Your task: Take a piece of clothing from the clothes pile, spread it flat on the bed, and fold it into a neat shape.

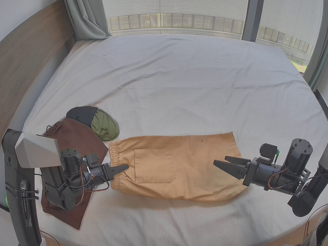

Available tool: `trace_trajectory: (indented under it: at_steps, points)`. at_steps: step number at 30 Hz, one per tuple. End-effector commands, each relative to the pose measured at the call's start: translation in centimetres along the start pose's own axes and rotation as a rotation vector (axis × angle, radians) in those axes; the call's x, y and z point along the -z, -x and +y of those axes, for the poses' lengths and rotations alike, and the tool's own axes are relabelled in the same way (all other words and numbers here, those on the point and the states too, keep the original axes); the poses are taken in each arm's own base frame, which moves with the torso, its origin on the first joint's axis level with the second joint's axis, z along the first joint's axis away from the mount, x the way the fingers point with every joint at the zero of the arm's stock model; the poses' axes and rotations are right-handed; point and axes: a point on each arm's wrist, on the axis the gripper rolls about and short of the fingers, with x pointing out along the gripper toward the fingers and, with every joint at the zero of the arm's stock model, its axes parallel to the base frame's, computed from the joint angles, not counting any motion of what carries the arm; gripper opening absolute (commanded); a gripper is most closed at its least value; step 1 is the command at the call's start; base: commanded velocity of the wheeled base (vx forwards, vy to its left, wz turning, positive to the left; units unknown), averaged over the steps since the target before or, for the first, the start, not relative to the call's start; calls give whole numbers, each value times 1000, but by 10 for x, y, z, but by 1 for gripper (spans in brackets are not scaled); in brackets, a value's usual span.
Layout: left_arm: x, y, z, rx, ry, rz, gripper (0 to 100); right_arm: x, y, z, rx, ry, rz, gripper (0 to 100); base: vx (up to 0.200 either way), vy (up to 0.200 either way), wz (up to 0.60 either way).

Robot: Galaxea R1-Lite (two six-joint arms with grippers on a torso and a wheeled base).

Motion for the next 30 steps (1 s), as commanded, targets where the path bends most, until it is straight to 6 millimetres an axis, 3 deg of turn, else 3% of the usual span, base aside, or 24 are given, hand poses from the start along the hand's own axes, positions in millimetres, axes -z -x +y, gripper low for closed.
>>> trace_trajectory:
  at_steps: [1,14,30]
  points:
    - [-11,8,-4,0,-13,-37,0,1,0,-1,1,-2,4,100,0,0,0]
    - [-23,22,5,-23,-7,-79,0,2,0,-1,3,-2,7,100,0,0,0]
    - [-33,42,3,15,27,-84,0,3,0,-2,5,-5,11,100,0,0,0]
